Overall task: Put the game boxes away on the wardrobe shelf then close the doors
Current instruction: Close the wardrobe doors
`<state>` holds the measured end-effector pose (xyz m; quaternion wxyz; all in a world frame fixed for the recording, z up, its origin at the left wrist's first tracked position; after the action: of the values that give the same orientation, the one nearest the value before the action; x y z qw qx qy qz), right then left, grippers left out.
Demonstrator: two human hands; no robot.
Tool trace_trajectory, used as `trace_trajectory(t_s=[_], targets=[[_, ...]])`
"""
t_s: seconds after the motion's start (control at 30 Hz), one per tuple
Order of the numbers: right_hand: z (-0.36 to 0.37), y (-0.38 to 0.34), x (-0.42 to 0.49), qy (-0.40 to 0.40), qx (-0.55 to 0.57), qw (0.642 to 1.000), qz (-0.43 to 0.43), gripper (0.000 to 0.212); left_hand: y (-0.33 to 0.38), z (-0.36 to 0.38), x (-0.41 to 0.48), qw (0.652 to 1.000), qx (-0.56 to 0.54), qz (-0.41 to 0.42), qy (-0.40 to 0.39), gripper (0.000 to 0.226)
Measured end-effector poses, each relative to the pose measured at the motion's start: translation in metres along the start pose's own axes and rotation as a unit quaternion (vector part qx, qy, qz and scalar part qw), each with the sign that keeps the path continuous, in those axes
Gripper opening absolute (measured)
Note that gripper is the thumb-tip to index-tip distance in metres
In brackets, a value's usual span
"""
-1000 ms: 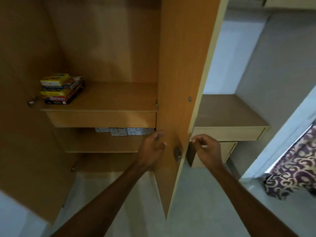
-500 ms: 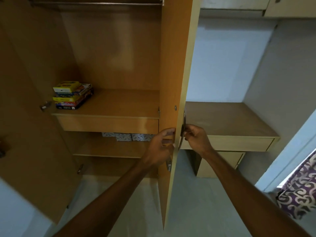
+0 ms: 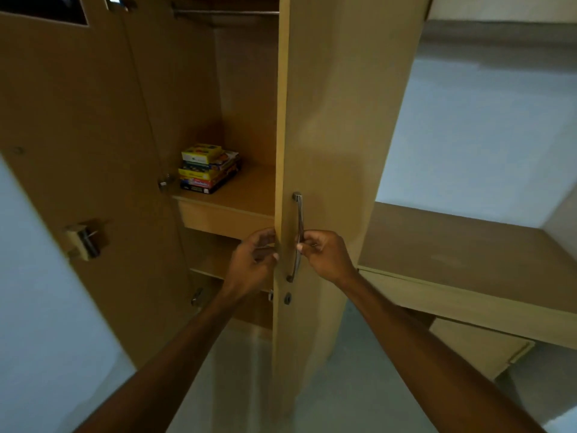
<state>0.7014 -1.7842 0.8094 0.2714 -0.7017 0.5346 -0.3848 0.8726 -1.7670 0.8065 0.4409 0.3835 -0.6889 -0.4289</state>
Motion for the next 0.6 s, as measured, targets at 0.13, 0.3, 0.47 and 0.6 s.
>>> trace_trajectory(t_s=[0.13,0.3,0.47,0.6], targets=[[0.035,-0.006,0.059,0.000,-0.009,1.000,-0.004,0.007,-0.026,-0.046,0.042,1.000,-0.010,-0.027,-0.008,0.051],[0.063,-0.001,0.125,0.005,-0.036,0.999,0.003,0.006,-0.047,-0.090,0.094,0.999,0.000,-0.030,-0.038,0.047],[0.078,0.008,0.181,0.015,-0.060,0.998,0.014,0.015,-0.062,-0.115,0.142,0.997,-0.017,-0.036,-0.069,0.051],[0.085,0.019,0.224,0.037,-0.066,0.997,0.030,0.018,-0.079,-0.130,0.180,0.995,-0.012,-0.035,-0.090,0.056]])
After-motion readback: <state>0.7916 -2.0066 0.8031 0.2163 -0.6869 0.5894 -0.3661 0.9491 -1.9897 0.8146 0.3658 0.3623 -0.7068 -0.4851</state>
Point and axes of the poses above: each hand's wrist, its own x-axis towards the middle knuckle, its own z-axis out of the palm, y = z × x, the point moved 6 cm from there along x, towards the middle knuckle, and after that the axes turned 8 degrees about -y, right-handed, at the moved point
